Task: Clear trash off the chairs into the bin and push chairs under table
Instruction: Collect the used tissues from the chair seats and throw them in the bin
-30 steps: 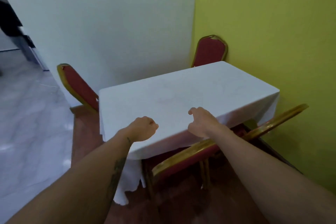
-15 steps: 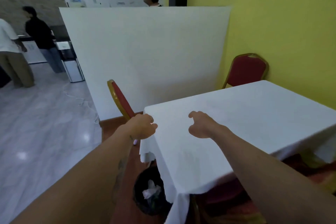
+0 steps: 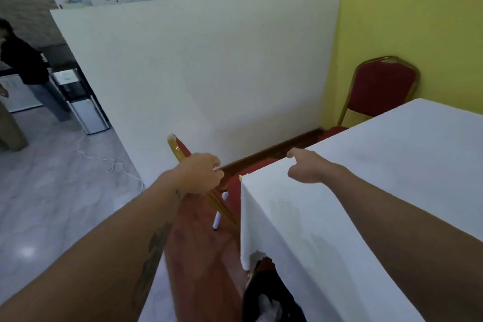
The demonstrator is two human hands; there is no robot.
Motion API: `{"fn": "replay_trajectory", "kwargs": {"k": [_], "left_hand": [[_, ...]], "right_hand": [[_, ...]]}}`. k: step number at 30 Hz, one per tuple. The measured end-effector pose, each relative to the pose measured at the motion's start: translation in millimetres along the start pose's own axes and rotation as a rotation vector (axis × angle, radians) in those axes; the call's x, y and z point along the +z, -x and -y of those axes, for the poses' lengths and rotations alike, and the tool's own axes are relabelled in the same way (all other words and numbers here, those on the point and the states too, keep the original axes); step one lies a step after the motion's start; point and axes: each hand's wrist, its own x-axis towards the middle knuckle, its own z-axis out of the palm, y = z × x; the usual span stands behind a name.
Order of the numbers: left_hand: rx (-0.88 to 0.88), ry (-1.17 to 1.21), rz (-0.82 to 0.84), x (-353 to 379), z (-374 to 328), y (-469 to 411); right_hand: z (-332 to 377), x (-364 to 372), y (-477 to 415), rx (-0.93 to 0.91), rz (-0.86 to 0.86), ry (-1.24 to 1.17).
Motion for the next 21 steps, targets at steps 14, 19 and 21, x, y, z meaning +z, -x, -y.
{"fn": "replay_trajectory", "kwargs": {"k": [14, 19, 21], "left_hand": [[0.279, -0.124, 0.222, -39.9, 80.8, -296.6], [0.357, -0.098, 0.319, -27.3, 94.7, -380.5], [0.397, -0.088, 0.37, -12.3, 102.3, -414.3]], "right_hand": [[29.2, 0.5, -258.6, 0.276, -0.077, -0.236], [36.8, 26.7, -311.9, 0.358, -0.075, -0.306], [38.2, 45.8, -338.1, 0.404, -0.069, -0.341]]}}
